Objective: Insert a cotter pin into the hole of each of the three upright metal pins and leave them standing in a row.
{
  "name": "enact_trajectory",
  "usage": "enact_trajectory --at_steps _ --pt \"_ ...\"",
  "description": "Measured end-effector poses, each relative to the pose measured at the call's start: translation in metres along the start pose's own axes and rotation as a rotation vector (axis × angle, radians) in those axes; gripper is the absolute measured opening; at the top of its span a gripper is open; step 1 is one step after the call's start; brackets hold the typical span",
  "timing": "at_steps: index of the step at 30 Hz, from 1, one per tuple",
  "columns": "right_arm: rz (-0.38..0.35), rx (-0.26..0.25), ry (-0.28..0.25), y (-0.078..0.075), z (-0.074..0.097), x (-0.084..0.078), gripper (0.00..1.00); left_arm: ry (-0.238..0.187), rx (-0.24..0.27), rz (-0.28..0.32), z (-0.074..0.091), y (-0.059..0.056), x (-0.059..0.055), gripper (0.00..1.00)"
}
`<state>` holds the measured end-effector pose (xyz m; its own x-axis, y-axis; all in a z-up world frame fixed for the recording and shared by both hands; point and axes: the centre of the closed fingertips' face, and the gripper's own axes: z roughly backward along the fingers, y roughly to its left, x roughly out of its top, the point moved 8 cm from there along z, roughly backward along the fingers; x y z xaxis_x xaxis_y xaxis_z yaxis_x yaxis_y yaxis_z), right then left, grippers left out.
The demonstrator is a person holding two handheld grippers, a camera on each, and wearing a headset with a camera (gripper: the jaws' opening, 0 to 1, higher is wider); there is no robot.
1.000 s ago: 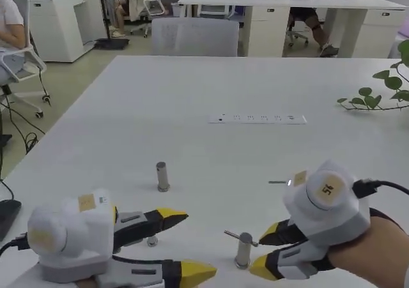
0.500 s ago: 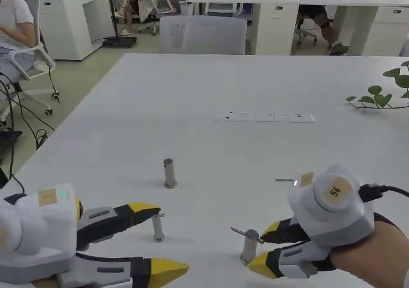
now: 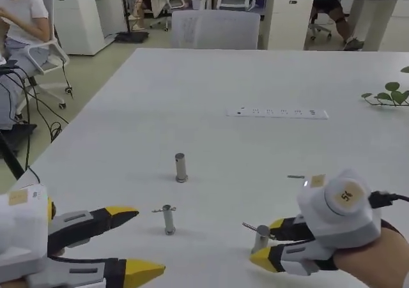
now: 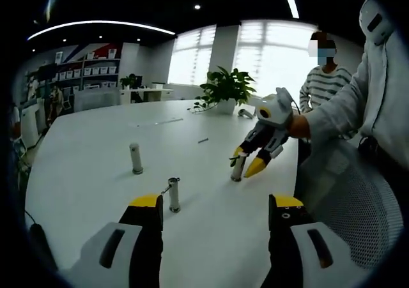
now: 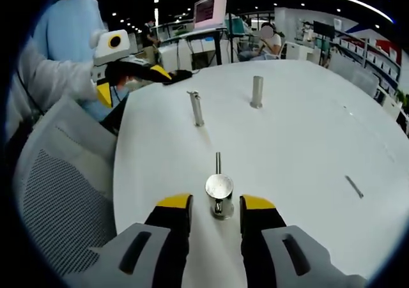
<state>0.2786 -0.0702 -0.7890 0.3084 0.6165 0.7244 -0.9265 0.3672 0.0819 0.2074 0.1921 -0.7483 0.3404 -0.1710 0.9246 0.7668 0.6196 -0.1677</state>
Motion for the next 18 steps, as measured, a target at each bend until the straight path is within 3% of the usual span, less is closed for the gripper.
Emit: enact_trajectory --at_steps 5,12,18 --pt "0.022 -0.006 -0.008 -0.0004 -0.0051 -0.0025 0.29 0.014 0.018 0.007 0.0049 0.0027 -0.0044 0.66" --pt "0.08 -0.019 -0.027 -0.0022 -0.0062 -0.0029 0.16 0.017 0.027 0.016 0.0051 0.0012 -0.006 0.66" --pt "0.112 0.002 -0.045 -0.0048 -0.0072 -0.0022 0.15 0.02 0.022 0.023 0.003 -0.0003 -0.007 0.66"
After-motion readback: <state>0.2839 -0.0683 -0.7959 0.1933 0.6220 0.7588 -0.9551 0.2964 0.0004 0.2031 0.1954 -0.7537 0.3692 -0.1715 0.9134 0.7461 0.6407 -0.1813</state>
